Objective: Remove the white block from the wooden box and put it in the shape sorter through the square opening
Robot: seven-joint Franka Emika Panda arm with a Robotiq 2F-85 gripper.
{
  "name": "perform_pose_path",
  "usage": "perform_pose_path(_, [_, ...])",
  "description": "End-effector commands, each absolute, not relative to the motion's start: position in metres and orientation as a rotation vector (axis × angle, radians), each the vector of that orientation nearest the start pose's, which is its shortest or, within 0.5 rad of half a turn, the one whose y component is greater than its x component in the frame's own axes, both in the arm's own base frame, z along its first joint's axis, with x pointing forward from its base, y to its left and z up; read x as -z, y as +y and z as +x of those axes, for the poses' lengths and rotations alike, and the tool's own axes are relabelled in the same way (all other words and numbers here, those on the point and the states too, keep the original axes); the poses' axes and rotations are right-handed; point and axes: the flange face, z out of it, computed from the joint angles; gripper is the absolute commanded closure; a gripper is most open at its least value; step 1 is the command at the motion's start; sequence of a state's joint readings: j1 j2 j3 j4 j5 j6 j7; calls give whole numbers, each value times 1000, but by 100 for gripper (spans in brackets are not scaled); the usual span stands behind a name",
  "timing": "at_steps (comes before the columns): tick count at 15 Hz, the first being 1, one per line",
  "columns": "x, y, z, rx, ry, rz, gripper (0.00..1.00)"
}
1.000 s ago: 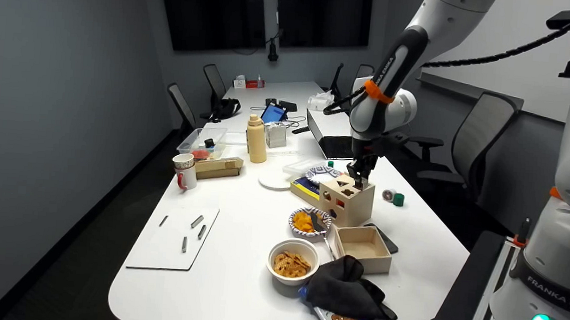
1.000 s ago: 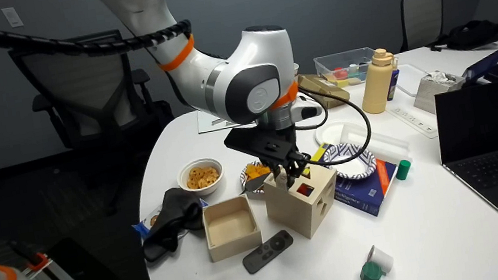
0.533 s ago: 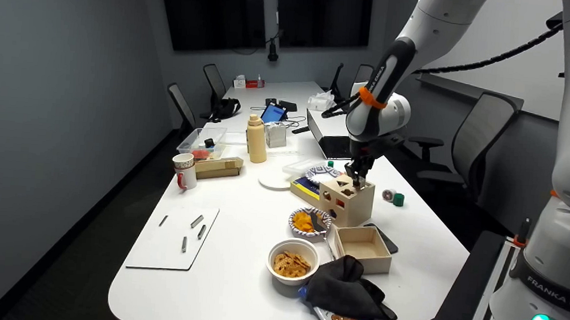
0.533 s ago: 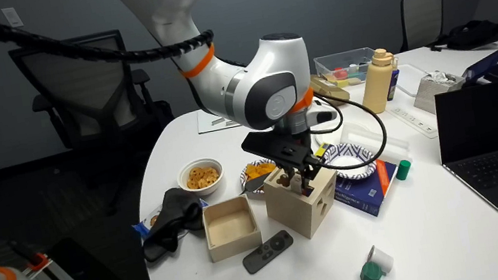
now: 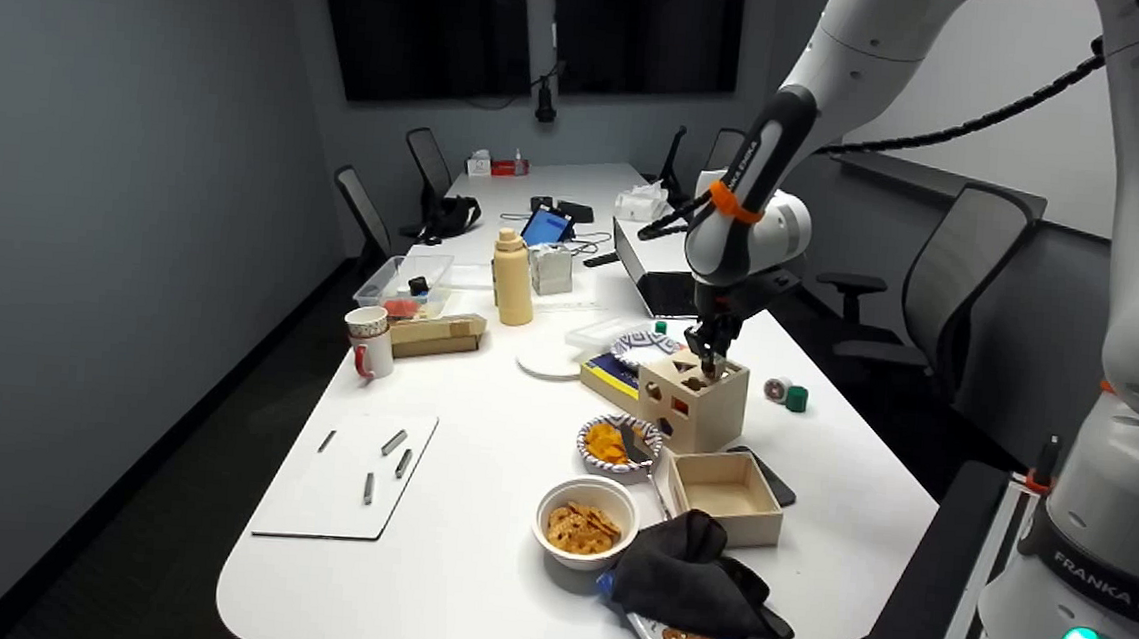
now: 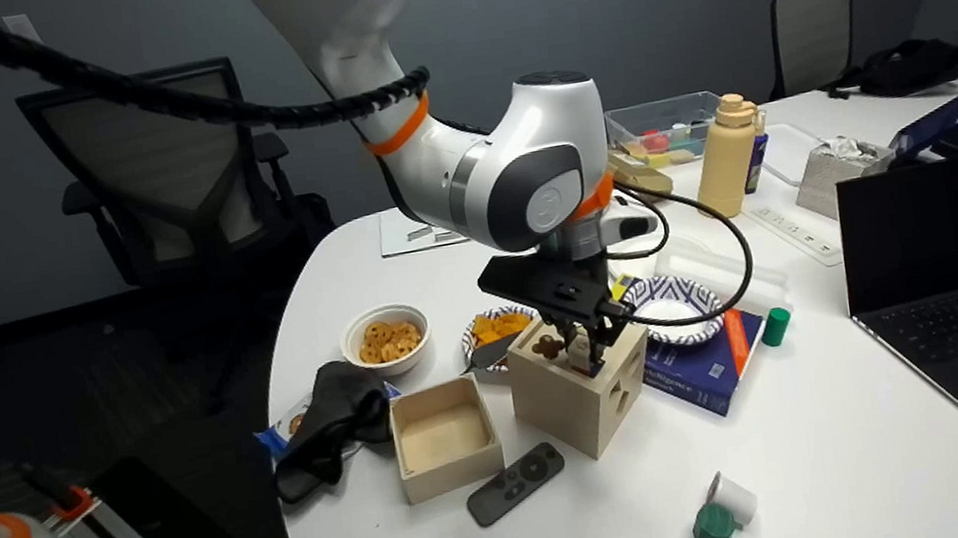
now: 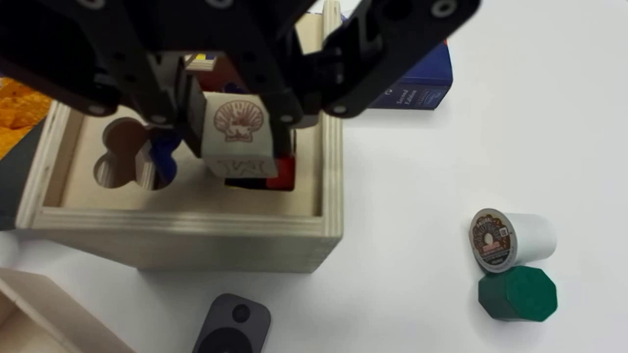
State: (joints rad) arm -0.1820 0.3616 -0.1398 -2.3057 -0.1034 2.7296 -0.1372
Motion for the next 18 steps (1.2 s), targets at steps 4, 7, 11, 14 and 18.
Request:
perform_pose_path(4, [-195, -177, 505, 85, 150, -3243, 91])
perform_pose_path(7, [-194, -179, 502, 76, 160, -3240, 91])
perform_pose_path(11, [-190, -179, 500, 67, 163, -3229, 91])
perform_pose_path(14, [-189, -176, 502, 69, 166, -3215, 91])
perform_pose_path(18, [-186, -168, 504, 46, 176, -3186, 91])
